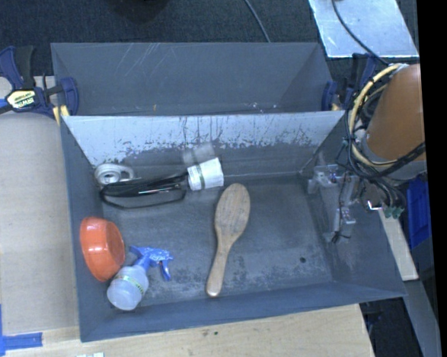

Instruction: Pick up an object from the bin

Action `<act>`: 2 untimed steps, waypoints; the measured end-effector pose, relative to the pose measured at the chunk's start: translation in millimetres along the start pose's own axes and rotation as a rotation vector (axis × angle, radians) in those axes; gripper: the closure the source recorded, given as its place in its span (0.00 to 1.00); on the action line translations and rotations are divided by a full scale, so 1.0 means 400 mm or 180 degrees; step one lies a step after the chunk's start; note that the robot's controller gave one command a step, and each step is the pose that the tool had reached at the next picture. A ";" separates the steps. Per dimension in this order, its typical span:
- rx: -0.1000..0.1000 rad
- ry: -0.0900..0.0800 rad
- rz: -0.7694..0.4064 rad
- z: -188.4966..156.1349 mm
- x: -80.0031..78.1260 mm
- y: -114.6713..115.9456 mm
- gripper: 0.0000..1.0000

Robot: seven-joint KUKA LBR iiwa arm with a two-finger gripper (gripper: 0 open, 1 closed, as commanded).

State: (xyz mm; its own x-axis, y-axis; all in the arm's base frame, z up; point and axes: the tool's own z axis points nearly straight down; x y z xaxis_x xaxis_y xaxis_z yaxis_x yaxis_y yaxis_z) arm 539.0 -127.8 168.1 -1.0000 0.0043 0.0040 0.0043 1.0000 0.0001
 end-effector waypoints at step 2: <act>0.0007 -0.0028 -0.0832 0.198 -0.083 0.152 0.00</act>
Offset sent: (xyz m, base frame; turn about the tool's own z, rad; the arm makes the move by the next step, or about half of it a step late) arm 0.0380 0.0739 -0.0981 -0.3160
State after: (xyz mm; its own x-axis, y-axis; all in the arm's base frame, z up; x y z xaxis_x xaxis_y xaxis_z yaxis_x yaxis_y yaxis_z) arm 572.2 -67.1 88.8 -0.9671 -0.2543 -0.0045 -0.2543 0.9671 -0.0023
